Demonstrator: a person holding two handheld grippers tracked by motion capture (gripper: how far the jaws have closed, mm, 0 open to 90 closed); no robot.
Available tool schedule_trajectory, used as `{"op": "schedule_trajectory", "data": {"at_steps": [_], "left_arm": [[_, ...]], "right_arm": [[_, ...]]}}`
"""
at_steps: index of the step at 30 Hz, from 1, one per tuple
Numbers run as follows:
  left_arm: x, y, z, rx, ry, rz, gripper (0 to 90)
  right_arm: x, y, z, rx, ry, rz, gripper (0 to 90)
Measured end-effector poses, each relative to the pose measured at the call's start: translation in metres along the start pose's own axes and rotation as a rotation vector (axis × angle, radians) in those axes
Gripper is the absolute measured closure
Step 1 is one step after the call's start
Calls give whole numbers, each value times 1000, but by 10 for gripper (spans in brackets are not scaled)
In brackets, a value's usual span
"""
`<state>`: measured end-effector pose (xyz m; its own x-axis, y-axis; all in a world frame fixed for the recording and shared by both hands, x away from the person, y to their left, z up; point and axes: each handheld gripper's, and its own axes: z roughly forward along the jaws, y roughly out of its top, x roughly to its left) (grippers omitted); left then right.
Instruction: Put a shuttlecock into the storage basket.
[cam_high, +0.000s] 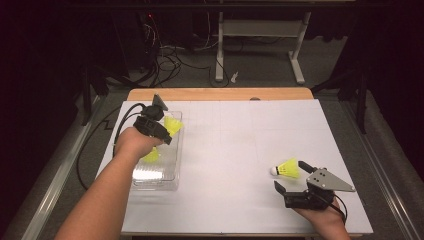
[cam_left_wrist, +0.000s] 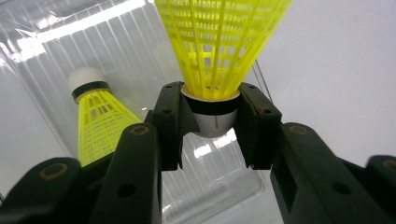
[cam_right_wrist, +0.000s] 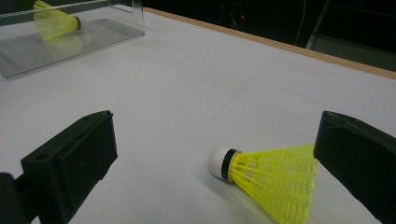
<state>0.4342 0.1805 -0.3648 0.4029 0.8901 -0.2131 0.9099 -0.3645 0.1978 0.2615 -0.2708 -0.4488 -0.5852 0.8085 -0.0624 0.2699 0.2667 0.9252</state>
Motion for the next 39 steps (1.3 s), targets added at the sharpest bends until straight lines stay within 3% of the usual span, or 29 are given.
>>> {"op": "schedule_trajectory", "data": {"at_steps": [2, 18, 39], "left_arm": [[1, 0, 1, 8, 17, -5, 645], [15, -3, 27, 16, 15, -65, 645], [12, -1, 49, 47, 11, -65, 644]], "right_arm": [[0, 0, 0, 0, 0, 0, 0], [0, -1, 2, 8, 2, -2, 0], [0, -2, 2, 14, 3, -5, 0]]}}
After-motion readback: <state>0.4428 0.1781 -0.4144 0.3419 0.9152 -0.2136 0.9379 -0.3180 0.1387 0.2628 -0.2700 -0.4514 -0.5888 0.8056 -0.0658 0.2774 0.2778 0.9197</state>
